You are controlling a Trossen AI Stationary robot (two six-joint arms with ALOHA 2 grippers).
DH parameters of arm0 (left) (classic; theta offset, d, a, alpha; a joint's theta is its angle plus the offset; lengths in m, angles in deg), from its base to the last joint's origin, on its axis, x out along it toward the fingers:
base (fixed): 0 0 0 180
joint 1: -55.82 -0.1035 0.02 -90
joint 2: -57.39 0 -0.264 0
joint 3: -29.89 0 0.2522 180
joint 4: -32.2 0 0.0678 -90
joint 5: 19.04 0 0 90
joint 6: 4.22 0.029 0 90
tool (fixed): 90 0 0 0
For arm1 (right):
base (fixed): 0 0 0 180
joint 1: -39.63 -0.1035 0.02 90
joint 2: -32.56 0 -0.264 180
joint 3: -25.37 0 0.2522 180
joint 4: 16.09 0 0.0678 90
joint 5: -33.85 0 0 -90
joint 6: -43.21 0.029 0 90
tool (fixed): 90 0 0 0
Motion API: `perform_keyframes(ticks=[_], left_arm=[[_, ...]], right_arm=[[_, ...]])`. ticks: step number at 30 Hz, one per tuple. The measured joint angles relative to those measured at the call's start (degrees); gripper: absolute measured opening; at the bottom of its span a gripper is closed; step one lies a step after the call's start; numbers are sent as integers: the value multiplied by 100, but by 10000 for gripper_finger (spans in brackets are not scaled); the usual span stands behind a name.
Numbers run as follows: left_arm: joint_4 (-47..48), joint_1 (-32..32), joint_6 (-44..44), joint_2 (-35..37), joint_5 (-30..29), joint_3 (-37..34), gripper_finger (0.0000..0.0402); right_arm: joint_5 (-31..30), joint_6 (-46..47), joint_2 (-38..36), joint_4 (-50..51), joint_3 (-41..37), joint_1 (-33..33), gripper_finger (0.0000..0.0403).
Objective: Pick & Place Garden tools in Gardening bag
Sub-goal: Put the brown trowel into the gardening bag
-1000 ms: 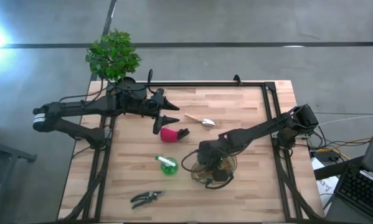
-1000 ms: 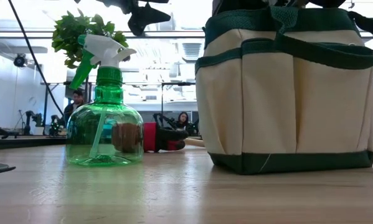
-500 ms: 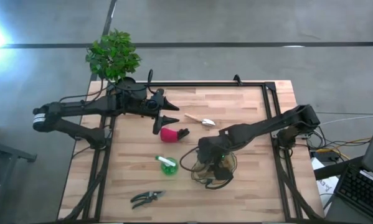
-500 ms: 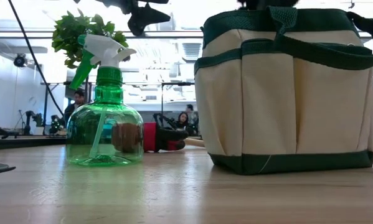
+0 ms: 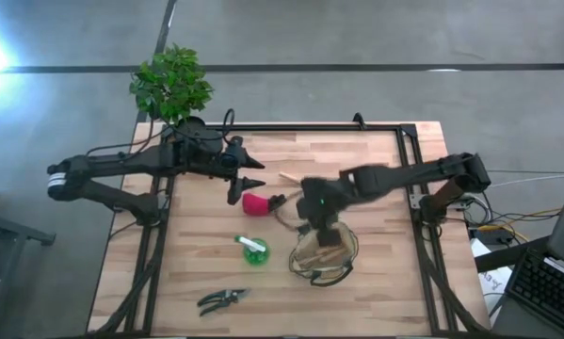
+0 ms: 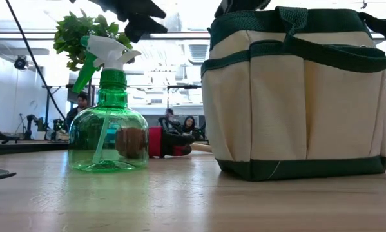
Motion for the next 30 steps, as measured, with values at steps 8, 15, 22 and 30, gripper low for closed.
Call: perform_keyframes(ticks=[8,15,22,30], left_arm=[[391,0,-38,173,-262,-47,242],[533,0,48,594,-1019,-378,242],[116,0,-66,1095,-1402,-977,242],[-153,0,-239,1337,-1424,-1373,242]], right_arm=[[-20,-432,13,-368,-167,1180,107],[343,-672,84,-1091,-553,1916,124],[740,-901,686,-1182,-562,2326,132],[696,-589,1486,-1273,-291,2711,143]])
